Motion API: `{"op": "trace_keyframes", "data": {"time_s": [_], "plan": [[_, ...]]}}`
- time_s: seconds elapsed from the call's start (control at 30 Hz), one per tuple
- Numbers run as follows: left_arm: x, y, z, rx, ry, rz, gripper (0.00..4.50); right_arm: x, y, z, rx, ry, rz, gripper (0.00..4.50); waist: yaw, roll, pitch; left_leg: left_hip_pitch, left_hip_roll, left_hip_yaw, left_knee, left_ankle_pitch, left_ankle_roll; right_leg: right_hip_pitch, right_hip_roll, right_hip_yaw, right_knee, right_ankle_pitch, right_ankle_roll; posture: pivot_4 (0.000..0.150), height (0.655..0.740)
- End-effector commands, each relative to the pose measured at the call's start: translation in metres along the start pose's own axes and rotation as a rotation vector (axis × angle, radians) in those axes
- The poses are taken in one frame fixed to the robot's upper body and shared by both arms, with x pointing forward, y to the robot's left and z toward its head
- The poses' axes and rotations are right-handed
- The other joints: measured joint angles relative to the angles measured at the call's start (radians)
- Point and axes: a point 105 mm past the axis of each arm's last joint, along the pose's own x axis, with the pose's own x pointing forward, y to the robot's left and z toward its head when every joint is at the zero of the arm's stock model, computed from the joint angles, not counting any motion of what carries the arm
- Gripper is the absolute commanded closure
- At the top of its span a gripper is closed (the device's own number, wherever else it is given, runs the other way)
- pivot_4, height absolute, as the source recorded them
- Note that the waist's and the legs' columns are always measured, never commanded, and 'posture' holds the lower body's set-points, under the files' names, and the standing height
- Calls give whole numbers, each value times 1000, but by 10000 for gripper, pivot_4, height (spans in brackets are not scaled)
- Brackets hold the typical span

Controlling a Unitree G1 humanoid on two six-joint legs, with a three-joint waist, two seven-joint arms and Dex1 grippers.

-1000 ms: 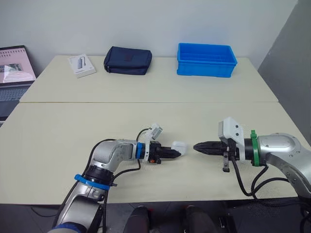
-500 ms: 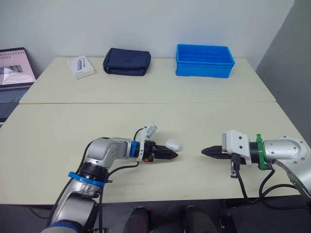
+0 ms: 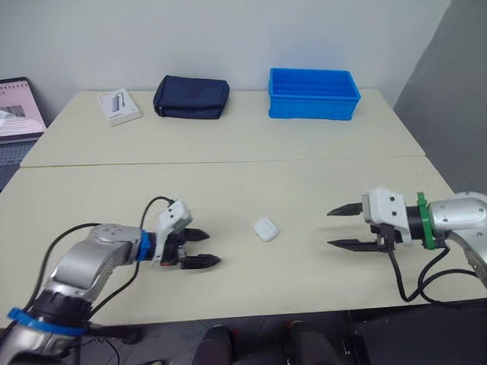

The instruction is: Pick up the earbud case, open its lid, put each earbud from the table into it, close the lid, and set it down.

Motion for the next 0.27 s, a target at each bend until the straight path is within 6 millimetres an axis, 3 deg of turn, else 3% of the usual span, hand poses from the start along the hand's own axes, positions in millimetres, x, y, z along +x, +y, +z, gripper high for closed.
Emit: {"op": "trace_keyframes", "data": {"time_s": [0.03,0.13,0.27], "plan": [[-18,-3,10,163,26,29,0,-12,-8,9,-65,-2,12,289,1,0,0,0,0,0,0,0,0,0,0,0,-1,0,0,1500,7400],[-28,-7,12,256,16,47,0,-19,-12,9,-72,7,32,289,3,1,0,0,0,2,0,-1,-2,0,0,0,-2,0,0,1500,7400],[-33,-8,22,246,-43,37,0,-17,-13,10,-83,0,51,289,10,0,1,0,1,2,0,-2,-3,0,0,0,-2,0,0,1500,7400]]}}
